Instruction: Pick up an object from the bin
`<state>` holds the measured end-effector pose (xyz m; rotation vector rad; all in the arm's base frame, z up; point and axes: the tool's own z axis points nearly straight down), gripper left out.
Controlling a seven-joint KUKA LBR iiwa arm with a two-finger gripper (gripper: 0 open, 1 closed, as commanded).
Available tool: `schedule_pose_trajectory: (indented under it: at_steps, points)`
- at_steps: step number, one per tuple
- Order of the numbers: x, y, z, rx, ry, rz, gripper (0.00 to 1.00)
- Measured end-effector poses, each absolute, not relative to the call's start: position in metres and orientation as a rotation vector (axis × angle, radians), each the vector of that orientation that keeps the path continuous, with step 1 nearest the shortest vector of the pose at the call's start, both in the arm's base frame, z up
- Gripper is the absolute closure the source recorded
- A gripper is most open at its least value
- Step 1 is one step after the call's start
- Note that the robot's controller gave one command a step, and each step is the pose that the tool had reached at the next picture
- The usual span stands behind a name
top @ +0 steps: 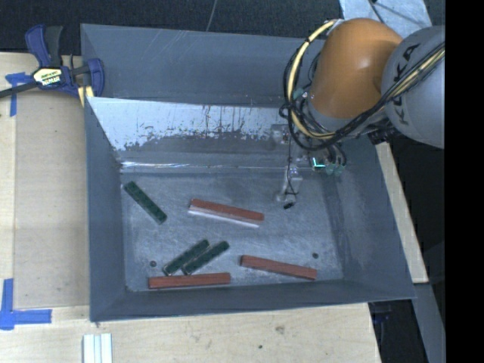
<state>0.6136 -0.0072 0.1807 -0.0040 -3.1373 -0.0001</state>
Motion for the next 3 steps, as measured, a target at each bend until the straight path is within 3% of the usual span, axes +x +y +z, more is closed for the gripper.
schedule_pose_trajectory:
  at_steps: [1,3]
  points:
    - [0.615,-0.007,0.185,-0.004,-3.146,0.000,0.00]
    - [0.584,-0.013,0.070,0.008,-3.143,0.000,0.00]
